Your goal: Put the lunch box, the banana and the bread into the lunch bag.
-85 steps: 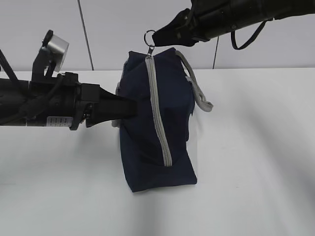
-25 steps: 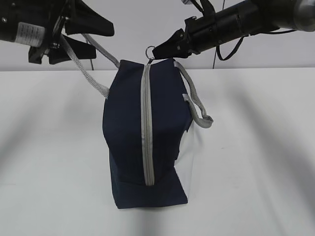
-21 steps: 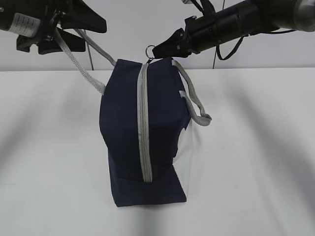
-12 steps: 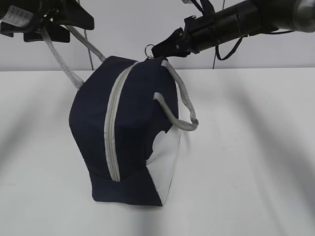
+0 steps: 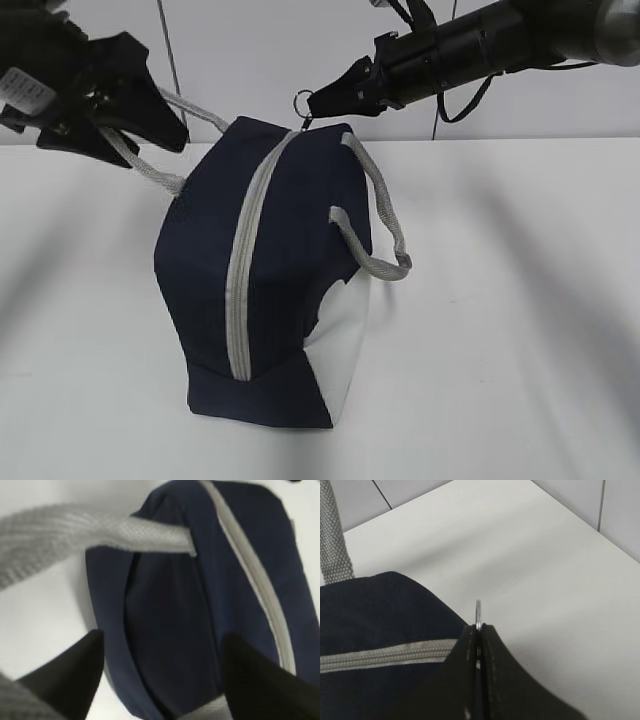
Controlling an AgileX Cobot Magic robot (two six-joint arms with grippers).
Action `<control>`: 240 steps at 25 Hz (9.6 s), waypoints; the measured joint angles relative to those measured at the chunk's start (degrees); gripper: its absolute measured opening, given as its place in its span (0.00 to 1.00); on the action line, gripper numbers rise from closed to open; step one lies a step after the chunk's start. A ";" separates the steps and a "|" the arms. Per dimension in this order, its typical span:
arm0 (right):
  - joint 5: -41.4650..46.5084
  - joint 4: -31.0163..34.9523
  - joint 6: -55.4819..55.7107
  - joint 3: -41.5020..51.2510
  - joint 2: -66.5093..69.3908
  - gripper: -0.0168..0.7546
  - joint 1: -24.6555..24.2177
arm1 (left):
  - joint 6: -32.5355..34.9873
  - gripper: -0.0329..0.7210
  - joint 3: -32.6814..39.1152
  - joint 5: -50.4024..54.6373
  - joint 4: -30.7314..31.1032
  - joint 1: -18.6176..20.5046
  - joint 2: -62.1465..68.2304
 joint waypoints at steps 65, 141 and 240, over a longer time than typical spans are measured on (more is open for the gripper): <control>2.07 2.29 0.42 0.00 0.00 0.00 0.00 | -4.10 0.81 -2.31 3.22 0.23 1.62 -2.46; -7.51 -5.44 2.75 -0.47 6.40 0.00 0.00 | 6.20 0.05 -27.36 8.32 -18.38 -2.84 25.29; 3.03 -68.16 77.67 81.14 -111.58 0.47 -0.59 | -22.04 0.71 45.76 9.78 34.51 -5.54 -85.26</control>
